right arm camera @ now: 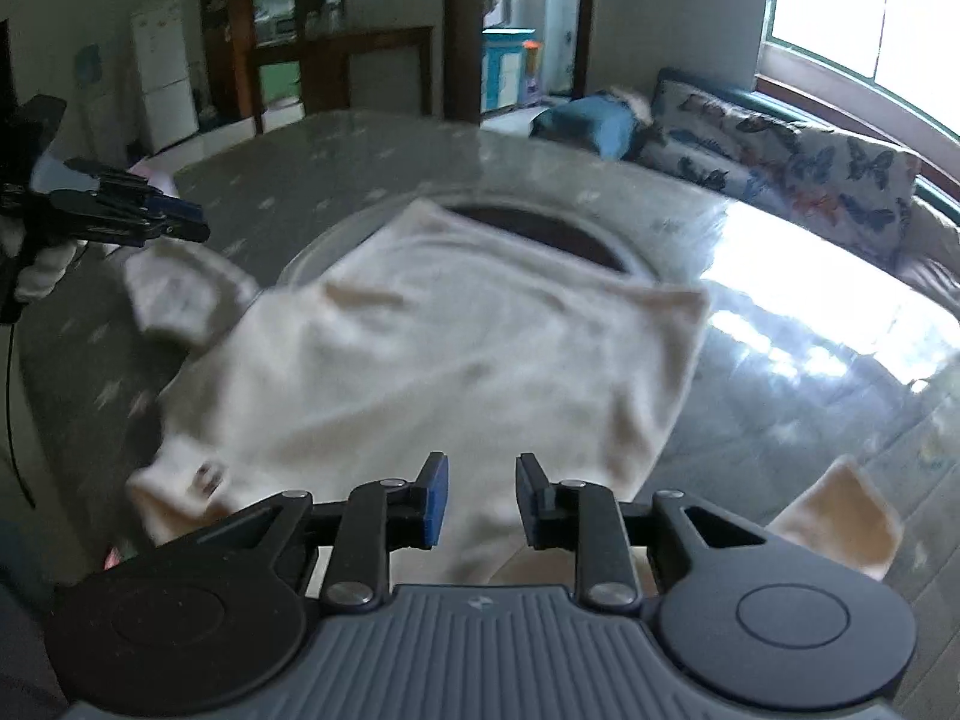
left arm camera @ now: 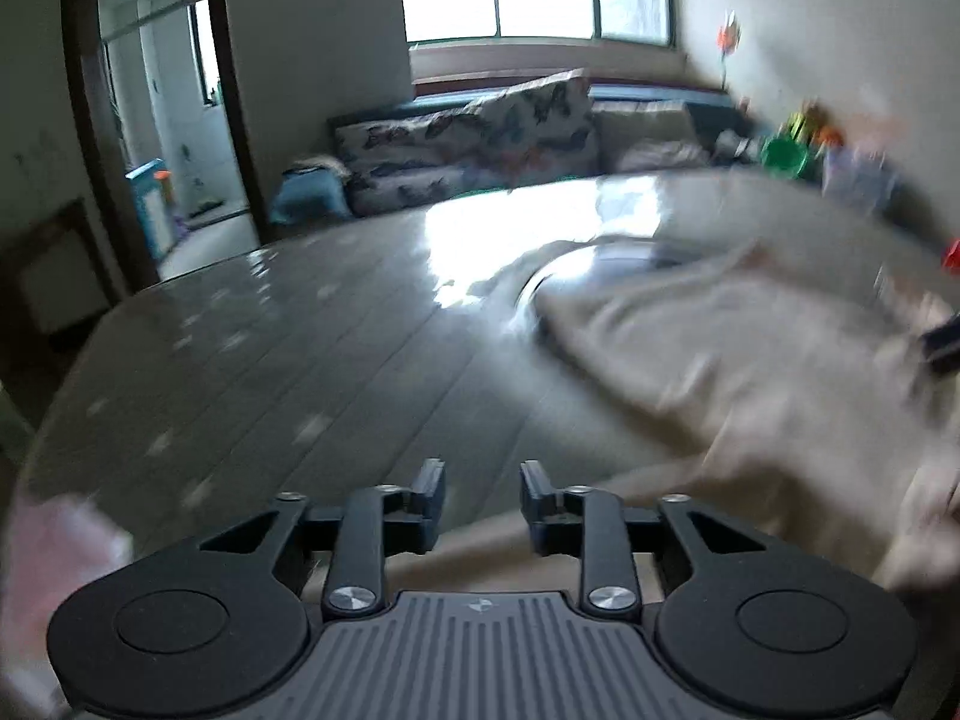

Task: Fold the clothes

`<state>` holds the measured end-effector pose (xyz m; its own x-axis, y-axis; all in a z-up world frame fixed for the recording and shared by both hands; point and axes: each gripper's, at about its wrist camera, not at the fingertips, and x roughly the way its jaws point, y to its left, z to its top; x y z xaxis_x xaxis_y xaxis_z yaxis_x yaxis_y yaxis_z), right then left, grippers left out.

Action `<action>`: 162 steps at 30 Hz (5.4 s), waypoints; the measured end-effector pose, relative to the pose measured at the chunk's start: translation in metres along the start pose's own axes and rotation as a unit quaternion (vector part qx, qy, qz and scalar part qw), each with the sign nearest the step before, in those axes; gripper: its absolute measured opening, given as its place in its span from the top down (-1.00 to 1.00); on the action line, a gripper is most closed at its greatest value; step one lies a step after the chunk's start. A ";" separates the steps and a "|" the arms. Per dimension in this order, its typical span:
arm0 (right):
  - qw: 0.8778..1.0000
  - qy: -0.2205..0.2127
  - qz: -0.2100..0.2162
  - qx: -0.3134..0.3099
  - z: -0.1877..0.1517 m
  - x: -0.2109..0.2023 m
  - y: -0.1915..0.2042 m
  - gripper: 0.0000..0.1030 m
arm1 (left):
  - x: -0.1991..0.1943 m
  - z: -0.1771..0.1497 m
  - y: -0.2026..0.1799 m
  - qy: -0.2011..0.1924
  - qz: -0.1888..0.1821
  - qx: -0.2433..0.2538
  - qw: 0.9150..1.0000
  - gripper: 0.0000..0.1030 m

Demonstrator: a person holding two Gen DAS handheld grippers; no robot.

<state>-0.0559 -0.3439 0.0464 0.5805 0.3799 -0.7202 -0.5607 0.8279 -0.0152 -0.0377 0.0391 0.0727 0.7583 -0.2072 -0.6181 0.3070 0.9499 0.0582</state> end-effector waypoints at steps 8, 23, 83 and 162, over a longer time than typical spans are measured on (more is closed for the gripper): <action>0.998 -0.003 -0.042 0.049 0.033 0.040 -0.061 0.49 | 0.069 0.055 -0.024 0.012 -0.032 -0.010 0.999 0.08; 0.991 0.014 -0.059 0.122 0.064 0.120 -0.127 0.49 | 0.144 0.072 -0.028 0.052 -0.024 -0.022 0.998 -0.04; 0.991 -0.045 0.067 -0.103 0.091 0.065 0.058 0.44 | 0.004 0.026 0.058 -0.028 0.090 -0.079 0.992 0.46; 0.969 -0.018 0.161 -0.188 0.064 0.086 0.171 0.46 | 0.001 -0.024 0.083 0.020 0.159 -0.099 0.982 0.20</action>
<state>-0.0640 -0.1435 0.0261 0.3553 0.6134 -0.7053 -0.8877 0.4578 -0.0491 -0.0256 0.1230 0.0585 0.7727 0.1127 -0.6246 -0.0618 0.9928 0.1026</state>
